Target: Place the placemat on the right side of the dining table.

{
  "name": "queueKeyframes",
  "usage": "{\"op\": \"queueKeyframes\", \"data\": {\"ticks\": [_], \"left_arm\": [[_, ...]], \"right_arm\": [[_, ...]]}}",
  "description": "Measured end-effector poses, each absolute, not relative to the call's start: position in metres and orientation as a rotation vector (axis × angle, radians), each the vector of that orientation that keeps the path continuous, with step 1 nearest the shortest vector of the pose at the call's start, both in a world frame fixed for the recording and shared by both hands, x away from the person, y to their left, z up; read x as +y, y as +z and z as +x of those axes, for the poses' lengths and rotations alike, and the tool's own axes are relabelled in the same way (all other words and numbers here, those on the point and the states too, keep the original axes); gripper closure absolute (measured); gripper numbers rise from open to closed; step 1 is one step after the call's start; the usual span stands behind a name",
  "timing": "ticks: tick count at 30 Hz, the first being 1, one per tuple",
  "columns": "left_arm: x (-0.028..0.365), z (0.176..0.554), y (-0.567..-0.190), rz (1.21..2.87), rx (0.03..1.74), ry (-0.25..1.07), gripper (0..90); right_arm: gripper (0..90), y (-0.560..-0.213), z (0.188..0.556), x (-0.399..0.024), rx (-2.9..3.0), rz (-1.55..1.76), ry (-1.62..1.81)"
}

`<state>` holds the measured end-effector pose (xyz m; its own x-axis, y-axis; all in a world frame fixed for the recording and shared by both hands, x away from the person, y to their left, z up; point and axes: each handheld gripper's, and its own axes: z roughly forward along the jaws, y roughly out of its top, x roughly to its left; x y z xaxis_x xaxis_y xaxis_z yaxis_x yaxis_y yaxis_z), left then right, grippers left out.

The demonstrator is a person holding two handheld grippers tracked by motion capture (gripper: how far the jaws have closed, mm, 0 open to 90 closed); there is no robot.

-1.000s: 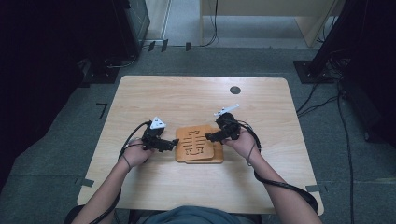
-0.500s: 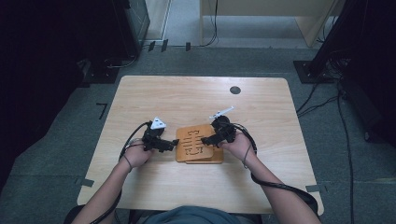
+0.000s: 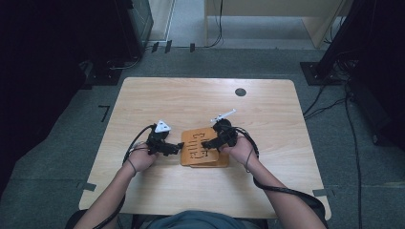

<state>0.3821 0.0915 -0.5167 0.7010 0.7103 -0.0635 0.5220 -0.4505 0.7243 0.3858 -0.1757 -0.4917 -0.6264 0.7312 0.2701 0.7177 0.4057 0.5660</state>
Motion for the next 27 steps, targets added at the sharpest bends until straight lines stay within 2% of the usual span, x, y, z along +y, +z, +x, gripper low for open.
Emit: {"op": "queueKeyframes", "data": {"ticks": [9,20,22,27], "left_arm": [[0.091,0.382,-0.517,2.150,0.938,0.318,9.6],[0.089,0.381,-0.517,2.140,0.932,0.312,9.6],[0.089,0.381,-0.518,2.144,0.928,0.318,9.6],[0.086,0.379,-0.518,2.180,0.897,0.360,9.6]], "right_arm": [[21.2,-0.483,0.387,-0.177,2.613,1.403,1.068],[21.8,-0.455,0.382,-0.177,2.609,1.404,1.180],[27.2,-0.450,0.381,-0.177,2.599,1.429,1.210],[34.4,-0.441,0.377,-0.174,2.634,1.471,1.309]]}}
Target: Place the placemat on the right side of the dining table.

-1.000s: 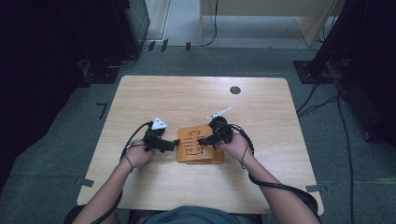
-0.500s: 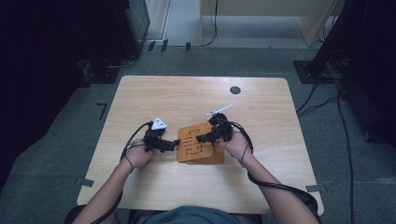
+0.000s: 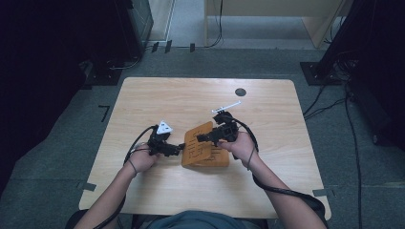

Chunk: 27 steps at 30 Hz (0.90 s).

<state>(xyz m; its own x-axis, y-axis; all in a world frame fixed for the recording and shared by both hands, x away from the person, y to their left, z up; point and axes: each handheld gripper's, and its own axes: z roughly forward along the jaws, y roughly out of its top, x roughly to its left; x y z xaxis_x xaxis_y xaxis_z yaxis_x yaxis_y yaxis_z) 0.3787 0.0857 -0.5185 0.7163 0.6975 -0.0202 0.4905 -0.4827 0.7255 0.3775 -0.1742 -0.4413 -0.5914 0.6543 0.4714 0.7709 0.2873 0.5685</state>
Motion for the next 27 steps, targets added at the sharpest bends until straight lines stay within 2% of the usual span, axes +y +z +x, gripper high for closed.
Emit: {"op": "queueKeyframes", "data": {"ticks": [8,14,18,21,27], "left_arm": [[0.082,0.377,-0.519,2.193,0.879,0.368,9.6],[0.082,0.377,-0.519,2.196,0.875,0.369,9.6],[0.082,0.377,-0.519,2.194,0.876,0.368,9.6],[0.082,0.377,-0.519,2.195,0.874,0.368,9.7],[0.082,0.377,-0.519,2.196,0.869,0.361,9.6]], "right_arm": [[51.9,-0.453,0.382,-0.170,-2.292,-1.387,-1.120],[51.1,-0.458,0.386,-0.175,-2.236,-1.385,-1.131],[60.9,-0.457,0.386,-0.176,-2.261,-1.381,-1.124],[72.1,-0.458,0.388,-0.178,-2.276,-1.373,-1.098],[77.2,-0.461,0.393,-0.184,-2.201,-1.383,-1.074]]}}
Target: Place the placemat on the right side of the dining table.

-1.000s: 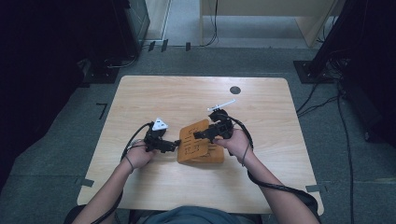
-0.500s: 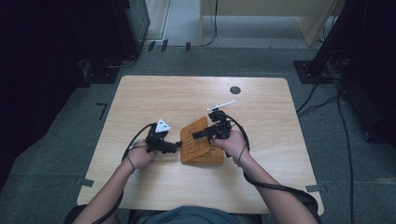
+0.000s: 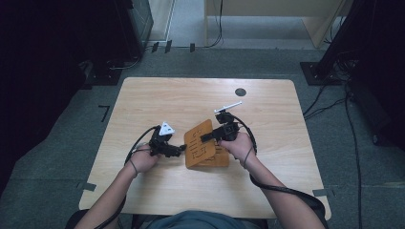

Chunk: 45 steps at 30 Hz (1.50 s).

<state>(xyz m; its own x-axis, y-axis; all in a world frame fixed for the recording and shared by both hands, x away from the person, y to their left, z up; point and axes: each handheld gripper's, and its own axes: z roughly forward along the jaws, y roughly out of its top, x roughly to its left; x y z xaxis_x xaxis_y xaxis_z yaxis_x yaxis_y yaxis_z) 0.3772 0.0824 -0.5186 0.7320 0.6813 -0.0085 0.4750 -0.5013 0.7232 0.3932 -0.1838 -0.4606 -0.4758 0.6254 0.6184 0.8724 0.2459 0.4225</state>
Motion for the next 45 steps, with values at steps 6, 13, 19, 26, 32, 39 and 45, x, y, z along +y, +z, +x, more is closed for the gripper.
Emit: {"op": "queueKeyframes", "data": {"ticks": [6,13,19,26,32,39,45], "left_arm": [[0.086,0.379,-0.518,2.183,0.863,0.325,9.7],[0.090,0.380,-0.518,2.170,0.863,0.294,9.6],[0.089,0.379,-0.518,2.195,0.843,0.323,9.7],[0.087,0.378,-0.519,2.199,0.840,0.336,9.7],[0.086,0.378,-0.519,2.208,0.836,0.347,9.6],[0.086,0.378,-0.519,2.208,0.836,0.347,9.7],[0.086,0.378,-0.519,2.208,0.836,0.347,9.6]], "right_arm": [[82.4,-0.459,0.396,-0.191,-2.125,-1.382,-1.070],[86.2,-0.454,0.397,-0.197,-2.088,-1.390,-1.094],[87.7,-0.442,0.395,-0.200,-2.109,-1.372,-1.156],[87.7,-0.426,0.393,-0.209,-2.194,-1.401,-1.238],[87.7,-0.419,0.393,-0.218,-2.284,-1.458,-1.261],[87.6,-0.413,0.393,-0.229,-2.355,-1.524,-1.257],[87.7,-0.410,0.393,-0.235,-2.375,-1.553,-1.270]]}}
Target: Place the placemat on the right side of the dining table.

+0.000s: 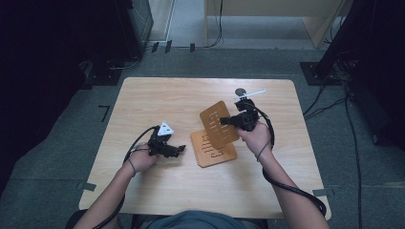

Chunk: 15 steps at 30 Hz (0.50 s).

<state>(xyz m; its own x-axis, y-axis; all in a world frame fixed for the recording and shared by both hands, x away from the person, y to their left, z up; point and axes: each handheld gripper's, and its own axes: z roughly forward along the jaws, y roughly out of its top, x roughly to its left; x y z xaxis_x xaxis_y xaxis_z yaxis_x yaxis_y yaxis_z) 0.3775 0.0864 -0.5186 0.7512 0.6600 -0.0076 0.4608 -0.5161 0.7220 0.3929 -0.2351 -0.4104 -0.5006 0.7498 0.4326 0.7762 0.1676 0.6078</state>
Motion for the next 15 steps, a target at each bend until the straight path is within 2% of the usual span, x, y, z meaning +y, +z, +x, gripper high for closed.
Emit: {"op": "queueKeyframes", "data": {"ticks": [15], "left_arm": [[0.086,0.378,-0.519,2.210,0.833,0.349,9.6]], "right_arm": [[87.6,-0.403,0.392,-0.254,-2.458,-1.667,-1.255]]}}
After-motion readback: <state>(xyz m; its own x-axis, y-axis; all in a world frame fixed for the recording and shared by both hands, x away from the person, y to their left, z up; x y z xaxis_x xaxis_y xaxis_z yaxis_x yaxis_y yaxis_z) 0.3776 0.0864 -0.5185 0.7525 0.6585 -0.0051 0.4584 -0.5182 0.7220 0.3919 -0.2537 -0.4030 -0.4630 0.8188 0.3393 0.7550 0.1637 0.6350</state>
